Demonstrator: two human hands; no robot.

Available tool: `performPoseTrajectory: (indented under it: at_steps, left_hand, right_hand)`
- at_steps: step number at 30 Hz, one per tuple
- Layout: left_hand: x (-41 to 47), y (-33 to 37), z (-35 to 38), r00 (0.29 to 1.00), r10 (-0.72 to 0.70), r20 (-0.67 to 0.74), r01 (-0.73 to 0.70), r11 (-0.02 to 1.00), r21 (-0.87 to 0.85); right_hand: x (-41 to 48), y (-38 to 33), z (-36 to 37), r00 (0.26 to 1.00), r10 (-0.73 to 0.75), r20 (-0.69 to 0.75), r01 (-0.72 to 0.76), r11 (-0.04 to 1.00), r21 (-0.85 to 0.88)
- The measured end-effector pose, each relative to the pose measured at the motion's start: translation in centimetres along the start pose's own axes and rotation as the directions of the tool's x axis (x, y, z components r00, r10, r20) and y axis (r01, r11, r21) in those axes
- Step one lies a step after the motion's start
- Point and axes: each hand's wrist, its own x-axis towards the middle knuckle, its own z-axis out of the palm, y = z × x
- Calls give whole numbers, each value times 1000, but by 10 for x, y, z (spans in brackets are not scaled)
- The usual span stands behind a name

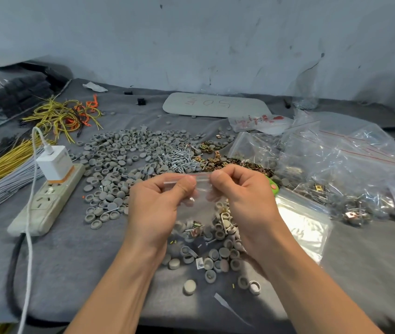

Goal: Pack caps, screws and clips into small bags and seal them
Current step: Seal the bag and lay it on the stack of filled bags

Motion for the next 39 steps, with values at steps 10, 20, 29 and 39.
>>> performPoseTrajectory:
  at_steps: [10, 20, 29, 39]
  left_hand:
    - [-2, -1, 4, 996, 83, -41, -82, 996, 18]
    - [6, -3, 11, 986, 117, -118, -118, 993, 3]
    - [1, 0, 11, 980, -50, 194, 19, 987, 162]
    - [1, -3, 41, 967, -229, 112, 232, 973, -10]
  right_hand:
    - [-13, -6, -1, 998, -58, -13, 58, 998, -20]
    - [-11, -4, 5, 998, 0, -56, 4, 996, 86]
    - [-7, -1, -16, 987, 118, -112, -85, 961, 264]
    - [-12, 4, -47, 865, 421, 274, -475, 863, 171]
